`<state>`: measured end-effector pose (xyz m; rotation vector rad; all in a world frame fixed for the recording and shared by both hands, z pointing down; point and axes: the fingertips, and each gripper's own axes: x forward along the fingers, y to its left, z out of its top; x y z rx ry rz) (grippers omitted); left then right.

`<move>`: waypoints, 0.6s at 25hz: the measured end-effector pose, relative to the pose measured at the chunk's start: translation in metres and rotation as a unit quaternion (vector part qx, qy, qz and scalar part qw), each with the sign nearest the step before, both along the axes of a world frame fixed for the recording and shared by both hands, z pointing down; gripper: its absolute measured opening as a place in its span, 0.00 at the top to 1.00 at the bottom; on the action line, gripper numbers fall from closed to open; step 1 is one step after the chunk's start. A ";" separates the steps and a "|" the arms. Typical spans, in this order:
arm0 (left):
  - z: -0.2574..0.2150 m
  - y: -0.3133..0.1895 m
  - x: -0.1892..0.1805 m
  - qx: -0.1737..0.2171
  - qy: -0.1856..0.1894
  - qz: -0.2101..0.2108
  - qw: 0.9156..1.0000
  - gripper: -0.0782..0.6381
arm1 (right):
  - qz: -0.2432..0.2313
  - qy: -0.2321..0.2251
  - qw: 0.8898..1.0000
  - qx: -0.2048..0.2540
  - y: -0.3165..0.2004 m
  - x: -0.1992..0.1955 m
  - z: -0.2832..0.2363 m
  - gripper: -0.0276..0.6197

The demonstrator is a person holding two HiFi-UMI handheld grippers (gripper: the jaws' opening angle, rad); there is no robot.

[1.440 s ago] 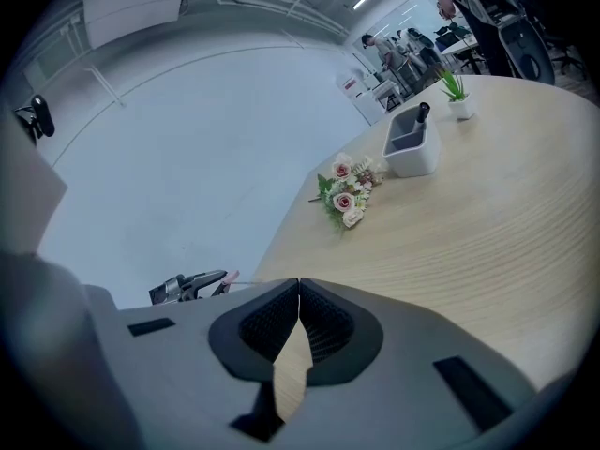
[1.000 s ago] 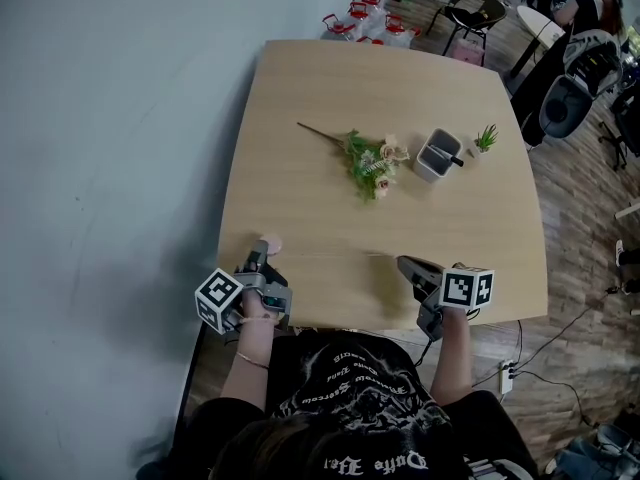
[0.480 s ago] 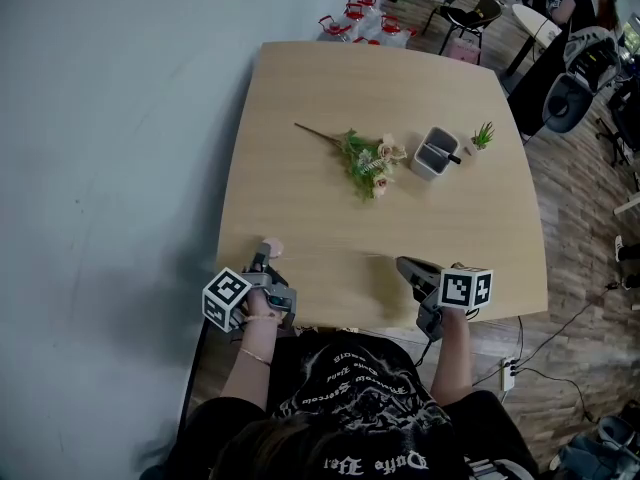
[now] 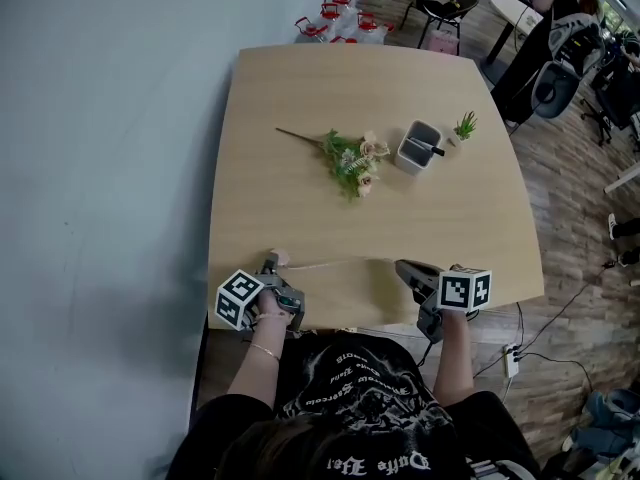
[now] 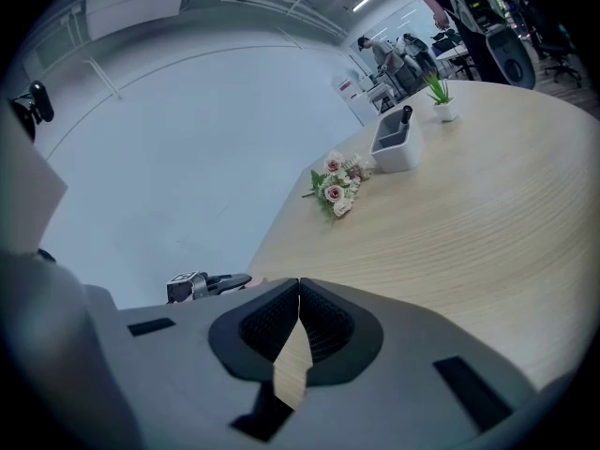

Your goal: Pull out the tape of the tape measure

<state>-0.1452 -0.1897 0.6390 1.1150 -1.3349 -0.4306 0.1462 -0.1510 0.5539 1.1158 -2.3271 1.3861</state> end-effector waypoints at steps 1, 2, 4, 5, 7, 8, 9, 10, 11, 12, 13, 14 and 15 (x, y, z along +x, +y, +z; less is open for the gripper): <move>0.004 0.001 0.003 -0.008 -0.004 0.004 1.000 0.80 | 0.003 0.000 1.000 0.000 0.001 0.002 0.000 0.93; 0.007 0.001 0.005 -0.015 -0.007 0.009 1.000 0.80 | 0.005 0.001 1.000 0.001 0.001 0.003 0.000 0.93; 0.010 0.001 0.009 -0.019 -0.014 0.019 1.000 0.80 | 0.007 0.001 1.000 0.002 0.002 0.004 -0.001 0.93; 0.011 0.001 0.011 -0.018 -0.020 0.025 0.999 0.79 | 0.008 0.002 1.000 0.003 0.002 0.006 -0.001 0.93; 0.012 0.000 0.013 -0.021 -0.035 0.031 0.999 0.79 | 0.009 0.005 1.000 0.002 0.001 0.007 0.000 0.93; 0.013 0.000 0.013 -0.025 -0.043 0.032 0.998 0.79 | 0.009 0.007 1.000 0.001 0.001 0.008 0.000 0.93; 0.013 0.000 0.012 -0.028 -0.050 0.033 0.998 0.76 | 0.008 0.008 1.000 0.000 0.002 0.008 0.001 0.93; 0.013 0.001 0.013 -0.026 -0.052 0.033 0.998 0.71 | 0.007 0.009 1.000 0.000 0.002 0.008 0.001 0.93; 0.012 0.000 0.013 -0.019 -0.050 0.033 0.998 0.68 | 0.006 0.009 1.000 -0.001 0.002 0.007 0.001 0.93; 0.010 -0.002 0.014 -0.011 -0.048 0.033 0.998 0.64 | 0.005 0.008 1.000 -0.001 0.002 0.007 0.001 0.93; 0.008 -0.003 0.014 -0.004 -0.048 0.033 0.998 0.63 | 0.005 0.008 1.000 -0.001 0.002 0.007 0.002 0.93; 0.006 -0.005 0.013 -0.001 -0.051 0.032 0.998 0.61 | 0.004 0.008 1.000 0.000 0.002 0.007 0.002 0.93; 0.004 -0.005 0.012 -0.001 -0.057 0.029 0.998 0.58 | 0.004 0.008 1.000 0.000 0.002 0.007 0.002 0.93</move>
